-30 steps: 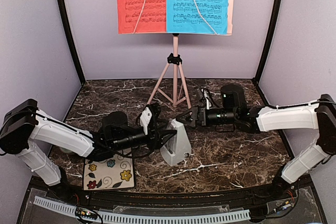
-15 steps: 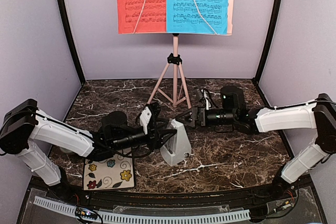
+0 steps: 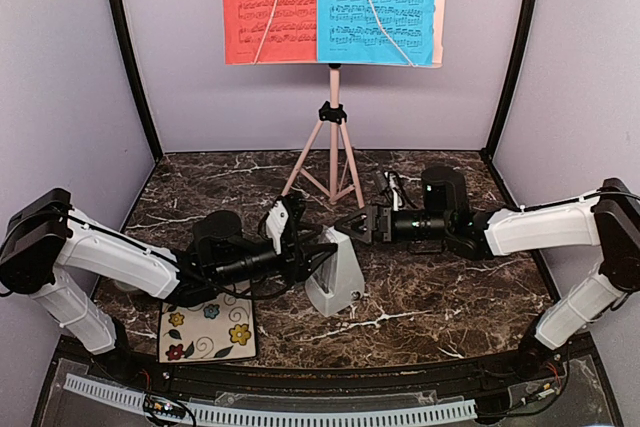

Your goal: Set up the instrument practice props

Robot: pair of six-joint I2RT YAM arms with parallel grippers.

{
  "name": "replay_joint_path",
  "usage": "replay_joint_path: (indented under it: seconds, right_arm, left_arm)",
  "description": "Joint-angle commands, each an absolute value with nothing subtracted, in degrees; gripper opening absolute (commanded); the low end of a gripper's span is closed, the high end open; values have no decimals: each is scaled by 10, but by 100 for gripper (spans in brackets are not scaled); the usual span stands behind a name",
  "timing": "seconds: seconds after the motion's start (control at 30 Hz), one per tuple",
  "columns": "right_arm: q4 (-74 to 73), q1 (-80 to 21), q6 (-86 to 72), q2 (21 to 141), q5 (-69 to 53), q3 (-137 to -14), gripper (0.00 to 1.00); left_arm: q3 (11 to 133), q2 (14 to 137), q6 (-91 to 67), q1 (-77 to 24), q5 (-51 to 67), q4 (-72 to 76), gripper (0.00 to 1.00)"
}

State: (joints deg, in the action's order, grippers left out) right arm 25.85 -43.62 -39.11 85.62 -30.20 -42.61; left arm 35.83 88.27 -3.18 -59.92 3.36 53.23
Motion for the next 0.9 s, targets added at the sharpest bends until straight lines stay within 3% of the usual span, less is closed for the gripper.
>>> replay_joint_path:
  seconds: [0.0,0.43,0.87]
  right_arm:
    - [255,-439,-380,872,-293,-409,97]
    - [256,-428,-359,904,-280,-387,97]
    - [256,-420,-349,925,-260,-371,96]
  left_arm:
    - [376,870,-30,-603,31,554,51]
    - [357,860,-32,-604,30,534,31]
    - [342,842,-9,-612,35,512,21]
